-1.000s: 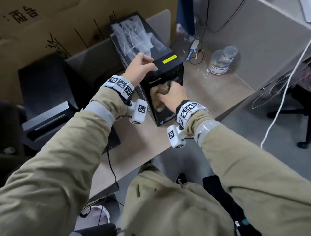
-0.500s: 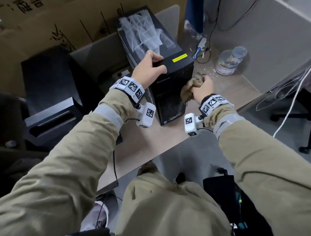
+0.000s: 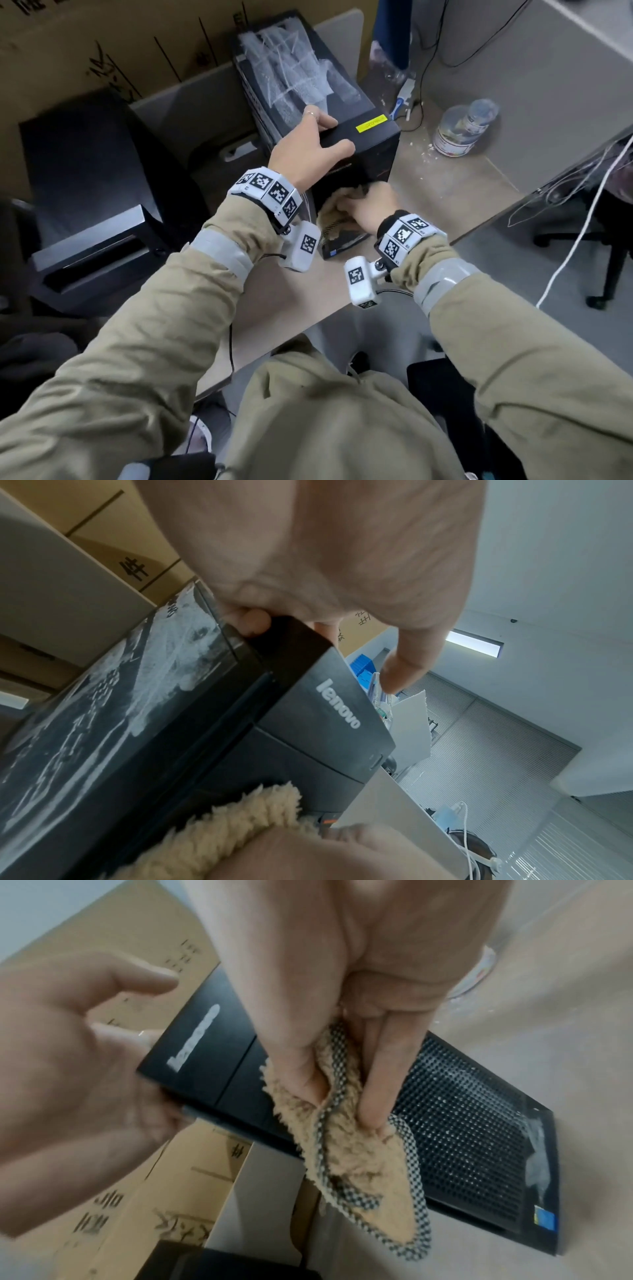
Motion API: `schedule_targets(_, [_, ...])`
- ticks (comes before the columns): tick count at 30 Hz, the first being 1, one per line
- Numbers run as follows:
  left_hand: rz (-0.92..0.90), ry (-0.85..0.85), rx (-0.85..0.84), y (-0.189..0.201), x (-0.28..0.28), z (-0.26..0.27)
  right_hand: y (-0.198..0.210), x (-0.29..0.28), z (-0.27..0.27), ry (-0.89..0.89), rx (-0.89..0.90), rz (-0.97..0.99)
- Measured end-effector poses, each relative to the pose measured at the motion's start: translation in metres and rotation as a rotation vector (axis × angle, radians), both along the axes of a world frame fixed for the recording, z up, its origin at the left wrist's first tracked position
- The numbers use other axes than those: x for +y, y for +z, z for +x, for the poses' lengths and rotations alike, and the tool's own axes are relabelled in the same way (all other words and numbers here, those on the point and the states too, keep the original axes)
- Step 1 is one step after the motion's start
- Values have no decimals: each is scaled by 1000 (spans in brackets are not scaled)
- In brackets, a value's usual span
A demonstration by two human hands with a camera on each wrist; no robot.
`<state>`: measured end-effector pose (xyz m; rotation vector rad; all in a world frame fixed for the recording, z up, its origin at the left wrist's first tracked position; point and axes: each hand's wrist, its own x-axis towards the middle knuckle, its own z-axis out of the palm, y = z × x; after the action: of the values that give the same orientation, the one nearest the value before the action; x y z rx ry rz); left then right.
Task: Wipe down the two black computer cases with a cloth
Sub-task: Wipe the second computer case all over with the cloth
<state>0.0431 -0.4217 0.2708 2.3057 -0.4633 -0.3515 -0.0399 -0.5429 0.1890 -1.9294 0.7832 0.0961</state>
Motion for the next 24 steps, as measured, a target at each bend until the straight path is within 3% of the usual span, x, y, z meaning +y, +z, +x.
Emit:
schedule_targets(3, [31,13,-6,4,-3,4,-1,-6,-1,-157,-39,16])
schedule_targets(7, [40,0,4,4,-1,6,-10,-16,2,-219,115,-64])
schedule_targets(12, [88,-28,-54,-1,1,6,-39,-24,9,-210,253,-64])
schedule_targets(15, [99,-44,-72,-3,1,9,-67,-25,15,-194,268,34])
schedule_targets(19, [101,-22,-163,-11,1,9,-87,-32,20,-217,427,3])
schedule_targets(24, [68,40,-208,-17,-3,6,-114,-38,16,-187,355,159])
